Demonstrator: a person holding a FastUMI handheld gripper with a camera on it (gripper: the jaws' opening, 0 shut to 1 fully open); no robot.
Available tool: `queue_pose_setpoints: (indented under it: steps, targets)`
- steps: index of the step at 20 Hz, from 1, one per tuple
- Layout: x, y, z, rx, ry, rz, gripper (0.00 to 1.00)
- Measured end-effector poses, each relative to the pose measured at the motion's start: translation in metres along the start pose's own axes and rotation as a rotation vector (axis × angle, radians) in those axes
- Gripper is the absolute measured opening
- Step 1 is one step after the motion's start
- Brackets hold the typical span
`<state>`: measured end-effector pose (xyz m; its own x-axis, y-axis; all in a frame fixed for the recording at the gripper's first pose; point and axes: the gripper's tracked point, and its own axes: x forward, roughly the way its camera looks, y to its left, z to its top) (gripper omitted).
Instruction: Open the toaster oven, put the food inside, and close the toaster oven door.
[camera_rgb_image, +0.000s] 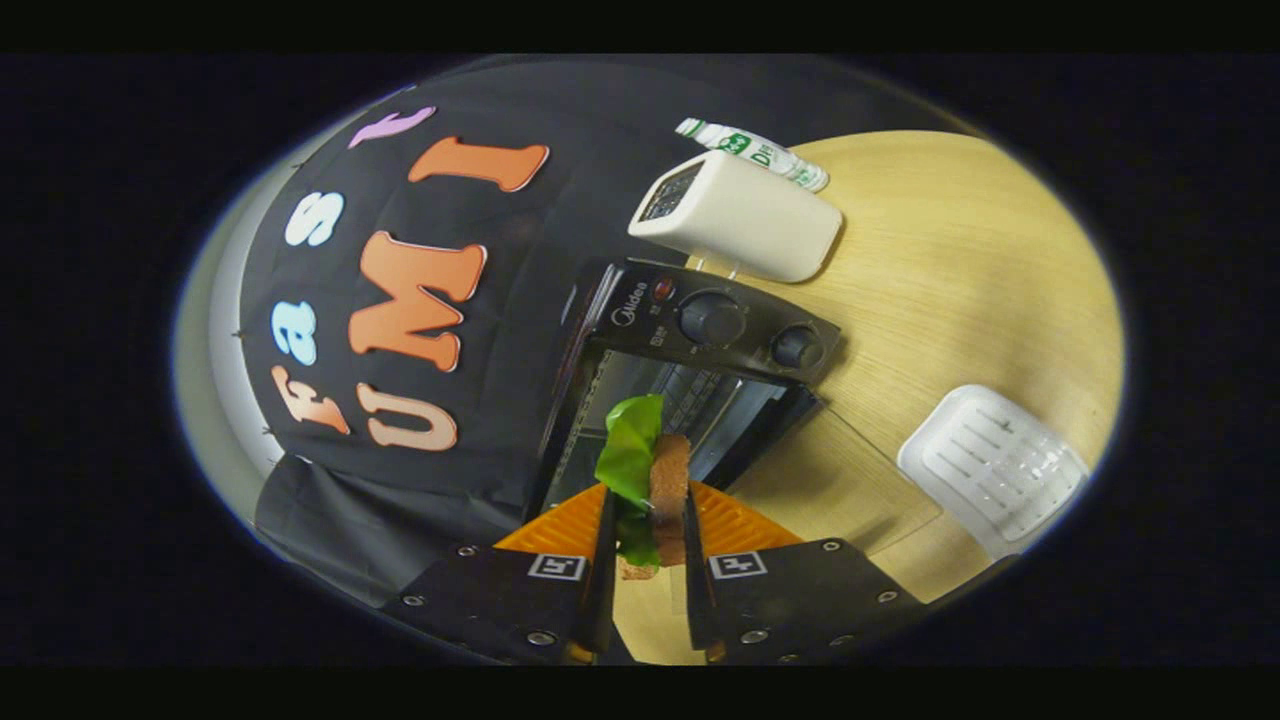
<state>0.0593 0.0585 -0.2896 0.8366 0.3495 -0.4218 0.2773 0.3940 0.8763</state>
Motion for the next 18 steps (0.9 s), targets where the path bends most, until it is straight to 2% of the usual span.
queue_pose_setpoints:
  steps: [6,12,16,18]
  targets:
    - [0.054,-0.002,-0.012,0.14,-0.088,-0.022,0.31]
    - [0.089,0.007,-0.009,0.178,-0.153,-0.05,0.31]
    - [0.088,0.001,-0.015,0.155,-0.145,-0.109,0.41]
    - [0.088,-0.007,-0.017,0.151,-0.141,-0.138,0.53]
